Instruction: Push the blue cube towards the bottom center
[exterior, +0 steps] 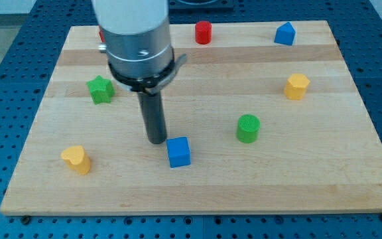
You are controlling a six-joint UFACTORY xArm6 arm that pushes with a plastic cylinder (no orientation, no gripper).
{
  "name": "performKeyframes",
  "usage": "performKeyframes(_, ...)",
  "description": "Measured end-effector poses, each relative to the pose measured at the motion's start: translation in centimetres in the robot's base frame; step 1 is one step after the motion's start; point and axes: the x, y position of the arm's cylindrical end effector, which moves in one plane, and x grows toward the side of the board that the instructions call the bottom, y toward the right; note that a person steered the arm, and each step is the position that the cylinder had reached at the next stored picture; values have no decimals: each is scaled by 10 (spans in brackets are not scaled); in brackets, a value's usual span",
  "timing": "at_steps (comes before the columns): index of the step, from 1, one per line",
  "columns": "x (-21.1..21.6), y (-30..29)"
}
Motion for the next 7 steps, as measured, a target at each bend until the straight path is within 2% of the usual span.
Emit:
performKeyframes(4, 23, -7)
performKeyframes(7, 28, 43)
